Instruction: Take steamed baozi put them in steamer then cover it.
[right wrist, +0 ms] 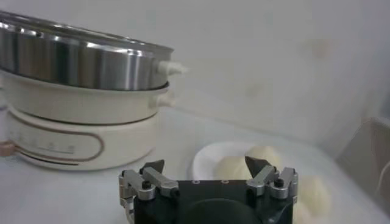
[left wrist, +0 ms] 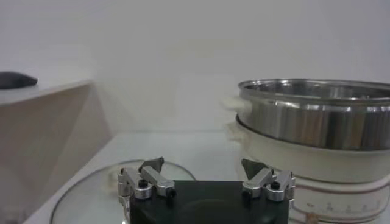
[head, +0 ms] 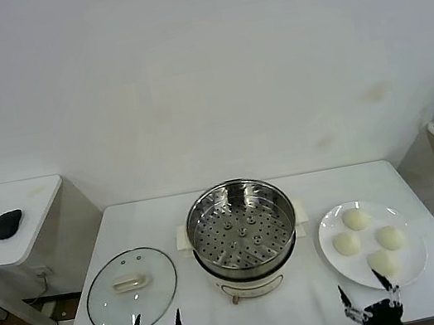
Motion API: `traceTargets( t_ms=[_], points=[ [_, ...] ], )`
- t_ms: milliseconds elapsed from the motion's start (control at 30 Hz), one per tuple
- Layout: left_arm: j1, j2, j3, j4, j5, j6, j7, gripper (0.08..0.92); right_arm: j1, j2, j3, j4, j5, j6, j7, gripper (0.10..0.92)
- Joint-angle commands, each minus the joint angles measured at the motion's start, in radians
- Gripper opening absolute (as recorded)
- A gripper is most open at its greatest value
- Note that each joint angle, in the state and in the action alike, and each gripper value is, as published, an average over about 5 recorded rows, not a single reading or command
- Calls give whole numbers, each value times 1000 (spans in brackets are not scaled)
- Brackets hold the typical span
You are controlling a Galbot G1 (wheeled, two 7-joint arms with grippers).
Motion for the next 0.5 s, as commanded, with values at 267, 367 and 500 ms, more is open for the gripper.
traceTargets(
  t_ms=[267,367,500],
  points=[
    [-52,-7,-30,-11,88,35,-8,823,257,-437,159,-73,-385,-193,-389,823],
    [-58,-7,-29,-13,97,38,-12,823,319,-555,142,-130,-370,-193,-500,823],
    [-64,-5,-32,-12,107,39,-12,823,415,-700,80,-230,-286,-178,-634,823]
  ],
)
